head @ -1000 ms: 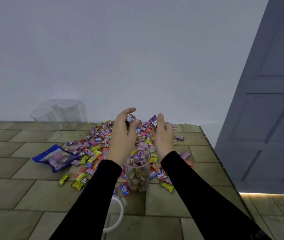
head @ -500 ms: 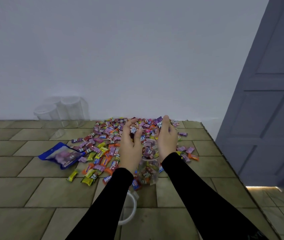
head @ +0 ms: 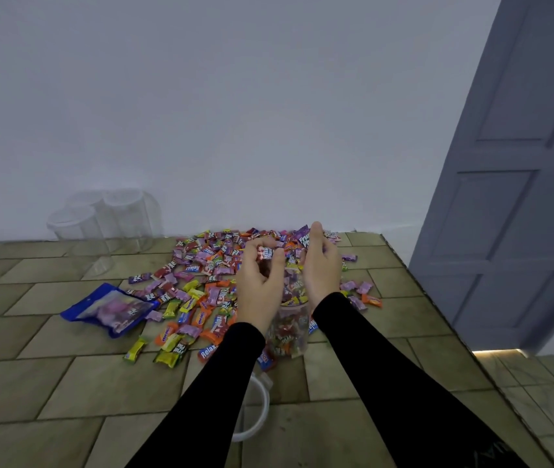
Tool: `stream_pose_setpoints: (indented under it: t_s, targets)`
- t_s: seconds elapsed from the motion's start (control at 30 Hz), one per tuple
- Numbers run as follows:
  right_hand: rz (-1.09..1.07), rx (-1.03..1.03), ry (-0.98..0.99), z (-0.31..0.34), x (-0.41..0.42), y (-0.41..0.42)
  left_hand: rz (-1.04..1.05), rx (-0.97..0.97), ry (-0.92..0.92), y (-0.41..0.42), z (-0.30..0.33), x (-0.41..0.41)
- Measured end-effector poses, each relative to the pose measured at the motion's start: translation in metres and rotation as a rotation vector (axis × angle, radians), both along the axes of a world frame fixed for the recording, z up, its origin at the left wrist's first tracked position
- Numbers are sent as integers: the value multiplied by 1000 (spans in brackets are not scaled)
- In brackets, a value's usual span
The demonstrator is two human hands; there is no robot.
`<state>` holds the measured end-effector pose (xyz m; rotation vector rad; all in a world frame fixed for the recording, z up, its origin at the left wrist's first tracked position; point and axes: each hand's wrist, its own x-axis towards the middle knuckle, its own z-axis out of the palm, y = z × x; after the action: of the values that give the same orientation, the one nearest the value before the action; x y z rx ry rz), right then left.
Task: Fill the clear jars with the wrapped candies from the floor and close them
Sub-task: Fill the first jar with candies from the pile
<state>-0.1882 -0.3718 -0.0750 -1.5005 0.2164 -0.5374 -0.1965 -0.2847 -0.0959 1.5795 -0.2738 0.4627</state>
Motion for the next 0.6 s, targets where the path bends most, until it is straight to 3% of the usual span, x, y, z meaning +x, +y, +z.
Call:
stream_pose_setpoints:
  t_s: [0.37,0.6]
  targets:
    - [-18,-38,1,2,1,1,-88,13,36,4,-2,-1]
    - [10,-84,-21,3,-1,2,-51,40,-54,8,-16,2]
